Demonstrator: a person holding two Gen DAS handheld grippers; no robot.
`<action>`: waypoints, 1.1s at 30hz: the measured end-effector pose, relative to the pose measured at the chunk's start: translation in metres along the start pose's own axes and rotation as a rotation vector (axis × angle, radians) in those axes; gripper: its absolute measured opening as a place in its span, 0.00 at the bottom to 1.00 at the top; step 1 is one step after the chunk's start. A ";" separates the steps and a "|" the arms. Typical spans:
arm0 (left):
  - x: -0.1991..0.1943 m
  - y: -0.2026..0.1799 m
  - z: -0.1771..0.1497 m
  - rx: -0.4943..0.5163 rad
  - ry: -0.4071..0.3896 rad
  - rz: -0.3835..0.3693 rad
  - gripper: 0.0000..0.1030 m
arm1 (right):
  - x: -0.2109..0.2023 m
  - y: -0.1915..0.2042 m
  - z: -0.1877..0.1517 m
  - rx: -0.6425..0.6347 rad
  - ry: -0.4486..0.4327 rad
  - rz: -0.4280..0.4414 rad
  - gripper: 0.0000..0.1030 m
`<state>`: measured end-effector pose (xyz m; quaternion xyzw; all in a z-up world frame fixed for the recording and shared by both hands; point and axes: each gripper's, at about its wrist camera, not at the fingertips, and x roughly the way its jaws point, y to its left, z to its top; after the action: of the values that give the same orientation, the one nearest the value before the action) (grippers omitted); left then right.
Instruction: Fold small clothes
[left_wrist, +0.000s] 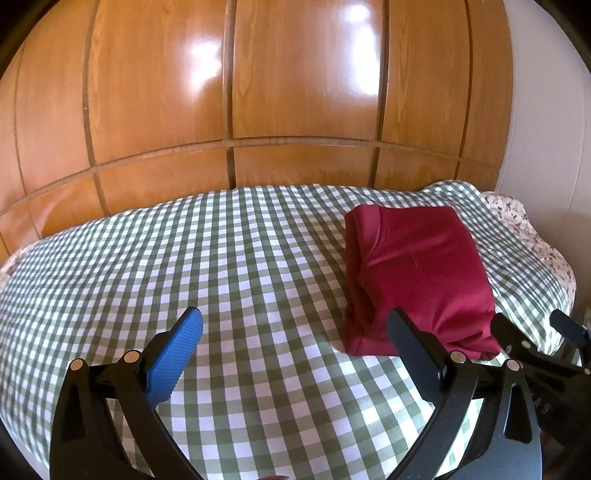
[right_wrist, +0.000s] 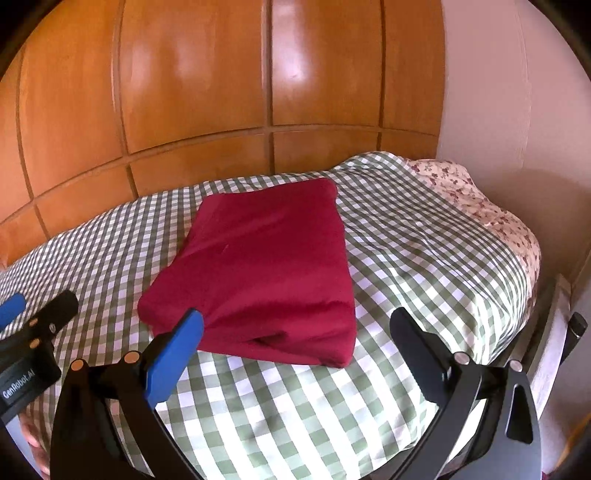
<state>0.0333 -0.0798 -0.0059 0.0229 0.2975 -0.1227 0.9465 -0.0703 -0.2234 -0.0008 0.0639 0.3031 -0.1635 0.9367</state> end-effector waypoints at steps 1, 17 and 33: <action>0.000 0.001 0.000 0.000 -0.001 -0.001 0.96 | -0.001 0.001 0.000 -0.001 -0.001 0.001 0.98; -0.009 0.009 0.002 -0.005 -0.018 -0.007 0.96 | -0.002 0.003 0.001 -0.014 -0.008 0.014 0.98; -0.015 0.010 0.003 -0.001 -0.039 -0.007 0.96 | -0.002 0.005 -0.001 -0.007 -0.001 0.020 0.98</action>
<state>0.0256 -0.0667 0.0052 0.0189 0.2791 -0.1261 0.9517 -0.0708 -0.2182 -0.0005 0.0636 0.3025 -0.1532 0.9386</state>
